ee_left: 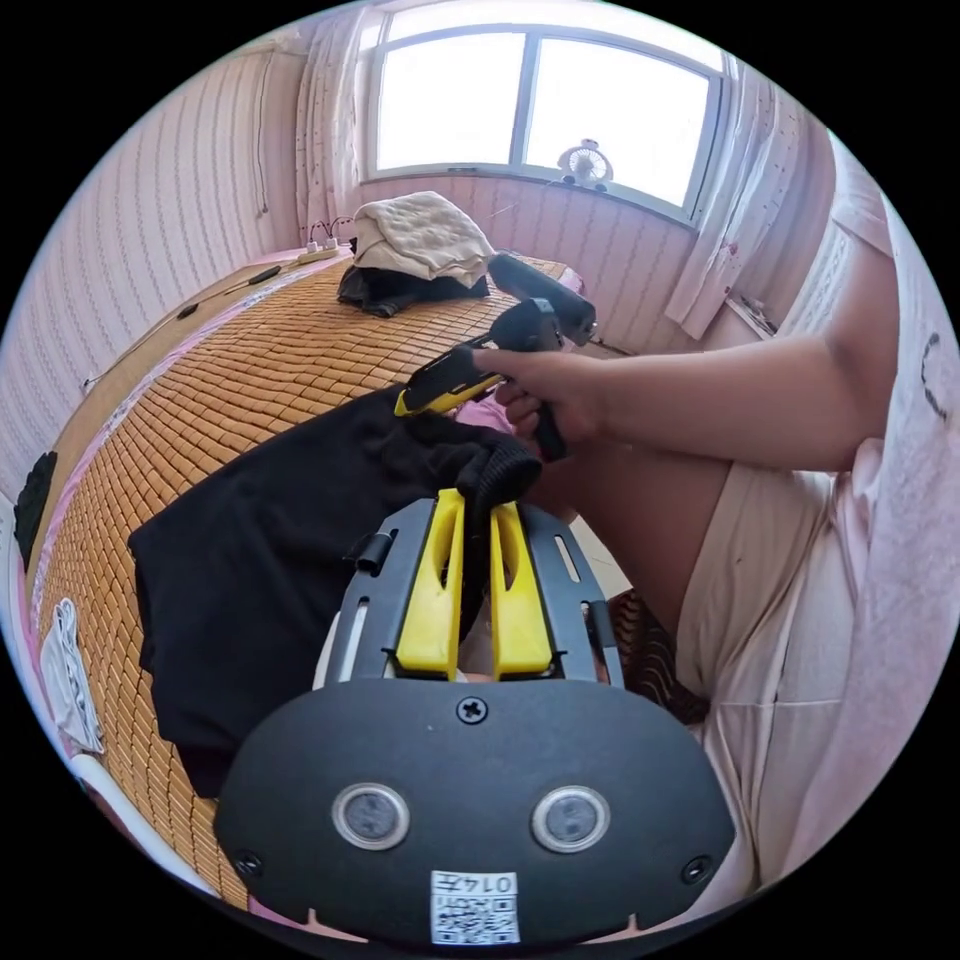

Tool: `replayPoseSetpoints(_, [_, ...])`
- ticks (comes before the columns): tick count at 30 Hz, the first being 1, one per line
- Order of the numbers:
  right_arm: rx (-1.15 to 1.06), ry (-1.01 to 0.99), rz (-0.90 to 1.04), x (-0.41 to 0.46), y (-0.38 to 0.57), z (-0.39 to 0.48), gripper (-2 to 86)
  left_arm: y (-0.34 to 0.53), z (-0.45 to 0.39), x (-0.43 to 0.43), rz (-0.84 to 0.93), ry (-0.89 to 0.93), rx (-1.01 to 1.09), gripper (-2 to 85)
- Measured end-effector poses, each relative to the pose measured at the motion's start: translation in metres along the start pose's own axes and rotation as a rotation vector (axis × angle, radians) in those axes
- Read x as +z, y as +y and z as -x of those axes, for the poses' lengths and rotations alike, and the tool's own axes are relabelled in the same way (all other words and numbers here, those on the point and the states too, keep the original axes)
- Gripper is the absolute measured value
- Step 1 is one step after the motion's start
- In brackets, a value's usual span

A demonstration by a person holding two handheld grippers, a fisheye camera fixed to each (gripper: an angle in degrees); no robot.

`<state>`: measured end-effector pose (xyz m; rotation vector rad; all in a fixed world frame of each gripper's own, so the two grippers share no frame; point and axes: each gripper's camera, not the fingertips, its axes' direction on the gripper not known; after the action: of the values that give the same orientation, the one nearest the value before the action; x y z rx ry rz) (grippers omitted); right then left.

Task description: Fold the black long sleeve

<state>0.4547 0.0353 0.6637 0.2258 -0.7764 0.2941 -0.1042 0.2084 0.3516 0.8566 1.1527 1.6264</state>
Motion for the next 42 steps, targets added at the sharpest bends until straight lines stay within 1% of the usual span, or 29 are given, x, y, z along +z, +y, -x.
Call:
replayPoseSetpoints(3, [0.036, -0.089, -0.019, -0.011, -0.002, -0.014, 2.7, -0.002, 0.001, -0.004, -0.005, 0.008, 0.033, 4.3])
replayPoseSetpoints(5, [0.006, -0.141, -0.087, -0.029, 0.000, -0.012, 1.9, -0.005, 0.003, -0.006, 0.006, 0.014, 0.036, 4.3])
replayPoseSetpoints(8, [-0.075, -0.109, -0.148, -0.061, 0.002, 0.004, 1.2, -0.010, 0.010, -0.013, -0.052, 0.053, 0.017, 4.3])
replayPoseSetpoints(13, [-0.216, -0.016, -0.201, -0.116, -0.001, 0.037, 0.9, -0.019, 0.026, -0.031, -0.232, 0.182, -0.117, 4.3])
replayPoseSetpoints(15, [-0.294, 0.007, -0.184, -0.129, -0.006, 0.062, 1.0, -0.016, 0.037, -0.041, -0.307, 0.255, -0.221, 4.4])
replayPoseSetpoints(17, [-0.360, 0.025, -0.146, -0.120, -0.013, 0.087, 1.1, -0.008, 0.047, -0.050, -0.339, 0.262, -0.291, 4.3])
replayPoseSetpoints(19, [-0.423, 0.026, -0.075, -0.094, -0.026, 0.116, 1.2, 0.003, 0.059, -0.060, -0.352, 0.233, -0.349, 4.4])
replayPoseSetpoints(22, [-0.464, 0.018, 0.030, -0.030, -0.050, 0.159, 1.8, 0.022, 0.081, -0.077, -0.302, 0.129, -0.420, 4.6])
replayPoseSetpoints(24, [-0.425, -0.003, 0.065, 0.023, -0.066, 0.181, 2.8, 0.033, 0.103, -0.083, -0.156, 0.007, -0.500, 5.0])
replayPoseSetpoints(25, [-0.428, 0.002, 0.075, 0.035, -0.069, 0.186, 3.1, 0.035, 0.109, -0.084, -0.114, -0.025, -0.528, 5.1])
replayPoseSetpoints(27, [-0.439, 0.071, 0.141, 0.069, -0.078, 0.200, 4.5, 0.045, 0.129, -0.085, 0.034, -0.132, -0.623, 5.1])
replayPoseSetpoints(29, [-0.469, 0.137, 0.140, 0.076, -0.081, 0.209, 5.4, 0.047, 0.136, -0.092, 0.086, -0.176, -0.640, 5.0])
replayPoseSetpoints(31, [-0.547, 0.221, 0.105, 0.075, -0.082, 0.219, 6.1, 0.045, 0.138, -0.102, 0.074, -0.214, -0.609, 5.1])
replayPoseSetpoints(32, [-0.603, 0.296, 0.092, 0.077, -0.084, 0.226, 6.7, 0.044, 0.138, -0.106, 0.062, -0.233, -0.582, 5.2])
replayPoseSetpoints(33, [-0.656, 0.373, 0.094, 0.082, -0.087, 0.232, 8.3, 0.042, 0.141, -0.107, 0.058, -0.237, -0.567, 5.8])
replayPoseSetpoints(35, [-0.728, 0.465, 0.125, 0.096, -0.093, 0.239, 12.1, 0.040, 0.148, -0.103, 0.050, -0.219, -0.577, 7.6])
replayPoseSetpoints(36, [-0.762, 0.507, 0.175, 0.110, -0.098, 0.242, 14.6, 0.040, 0.154, -0.099, 0.056, -0.186, -0.601, 9.6])
replayPoseSetpoints(37, [-0.775, 0.524, 0.205, 0.117, -0.100, 0.243, 15.3, 0.039, 0.158, -0.097, 0.059, -0.166, -0.617, 10.8])
replayPoseSetpoints(39, [-0.801, 0.575, 0.325, 0.145, -0.109, 0.241, 16.7, 0.040, 0.173, -0.085, 0.052, -0.076, -0.691, 14.0])
replayPoseSetpoints(40, [-0.797, 0.578, 0.349, 0.150, -0.111, 0.240, 16.7, 0.041, 0.177, -0.081, 0.054, -0.060, -0.704, 14.1])
replayPoseSetpoints(41, [-0.788, 0.539, 0.385, 0.156, -0.114, 0.239, 15.4, 0.042, 0.182, -0.072, 0.080, -0.031, -0.721, 14.3])
replayPoseSetpoints(42, [-0.768, 0.459, 0.424, 0.157, -0.120, 0.239, 13.7, 0.042, 0.187, -0.063, 0.126, -0.012, -0.739, 14.2])
